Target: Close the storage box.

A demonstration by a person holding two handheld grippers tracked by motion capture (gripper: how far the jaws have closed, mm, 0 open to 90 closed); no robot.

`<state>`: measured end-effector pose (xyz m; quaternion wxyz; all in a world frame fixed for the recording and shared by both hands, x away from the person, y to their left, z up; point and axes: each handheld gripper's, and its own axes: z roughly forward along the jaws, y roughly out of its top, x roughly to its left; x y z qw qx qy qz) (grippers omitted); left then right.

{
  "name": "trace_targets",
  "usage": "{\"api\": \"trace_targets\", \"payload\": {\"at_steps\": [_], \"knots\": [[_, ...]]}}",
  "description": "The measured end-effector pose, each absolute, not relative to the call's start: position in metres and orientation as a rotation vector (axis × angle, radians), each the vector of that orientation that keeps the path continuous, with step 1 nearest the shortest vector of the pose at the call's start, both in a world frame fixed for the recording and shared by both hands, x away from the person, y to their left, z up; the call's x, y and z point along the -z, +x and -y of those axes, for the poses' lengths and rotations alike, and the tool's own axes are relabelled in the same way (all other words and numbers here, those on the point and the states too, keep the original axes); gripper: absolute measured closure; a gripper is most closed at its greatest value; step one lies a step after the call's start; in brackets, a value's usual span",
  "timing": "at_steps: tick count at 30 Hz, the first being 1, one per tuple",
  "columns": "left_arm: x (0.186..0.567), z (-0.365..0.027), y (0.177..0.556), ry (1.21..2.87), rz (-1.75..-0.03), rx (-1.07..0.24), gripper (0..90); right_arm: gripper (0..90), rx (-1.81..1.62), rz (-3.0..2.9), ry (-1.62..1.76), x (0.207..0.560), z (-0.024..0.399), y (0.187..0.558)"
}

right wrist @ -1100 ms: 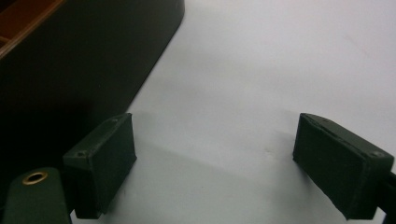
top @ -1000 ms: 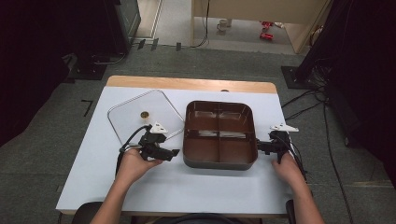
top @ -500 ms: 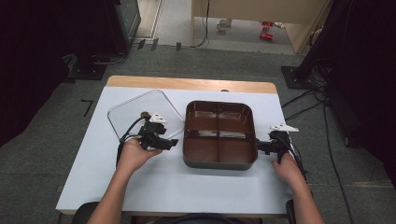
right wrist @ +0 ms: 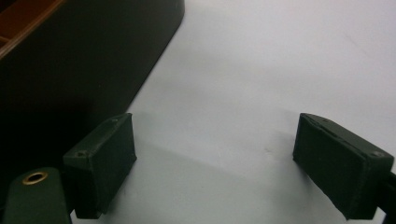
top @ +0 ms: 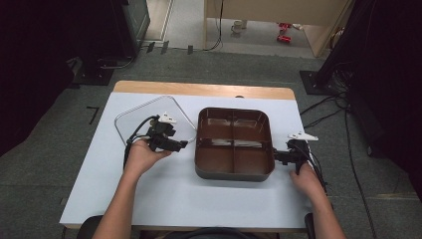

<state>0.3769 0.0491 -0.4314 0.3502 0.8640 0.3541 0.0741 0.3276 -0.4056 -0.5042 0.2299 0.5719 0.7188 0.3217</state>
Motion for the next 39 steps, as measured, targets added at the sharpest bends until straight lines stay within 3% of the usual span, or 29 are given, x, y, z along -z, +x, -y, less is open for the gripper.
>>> {"api": "trace_targets", "payload": {"at_steps": [25, 39], "knots": [[0.429, -0.082, 0.419, 2.165, -0.989, -0.25, 34.5, 12.6, -0.886, -1.975, 1.575, 0.504, 0.405, 0.328], [0.437, -0.114, 0.445, 2.086, -1.118, -0.333, 35.4, 12.5, -0.887, -1.976, 1.573, 0.504, 0.406, 0.328]]}}
